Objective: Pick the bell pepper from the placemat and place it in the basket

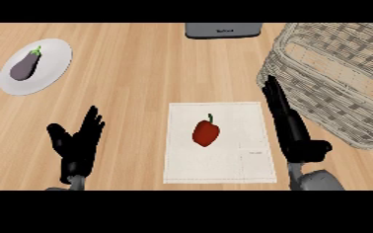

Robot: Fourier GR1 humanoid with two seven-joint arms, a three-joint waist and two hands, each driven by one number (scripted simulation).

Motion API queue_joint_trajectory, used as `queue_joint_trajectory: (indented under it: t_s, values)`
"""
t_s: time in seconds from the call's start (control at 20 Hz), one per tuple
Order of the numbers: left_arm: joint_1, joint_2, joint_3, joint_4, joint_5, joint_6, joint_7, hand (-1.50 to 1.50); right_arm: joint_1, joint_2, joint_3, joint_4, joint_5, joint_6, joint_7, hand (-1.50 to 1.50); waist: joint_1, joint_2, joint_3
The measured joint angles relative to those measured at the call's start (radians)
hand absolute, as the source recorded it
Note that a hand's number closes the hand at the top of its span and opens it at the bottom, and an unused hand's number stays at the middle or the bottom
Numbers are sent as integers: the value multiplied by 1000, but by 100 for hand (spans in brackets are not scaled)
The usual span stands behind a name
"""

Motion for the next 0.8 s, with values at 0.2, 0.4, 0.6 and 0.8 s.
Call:
queue_joint_trajectory:
  t_s: [0.2, 0.4, 0.6, 0.8]
  values:
    - [-10, 42, -11, -15, -25, -27, 22, 0, -124, 74, -19, 3, 21, -83, 55, 150, 17, 9, -18]
    - [-21, 87, -39, -14, -45, -95, 29, 0, -288, 133, 34, 51, 114, -148, 104, 150, 41, 14, -25]
    - [-26, 116, -60, -28, -50, -147, 43, 0, -405, 210, 164, 172, 203, -290, 143, -150, 69, 18, -28]
    - [-24, 139, -56, -28, -42, -174, 62, 0, -521, 240, 258, 300, 312, -450, 293, -150, 70, 15, -32]
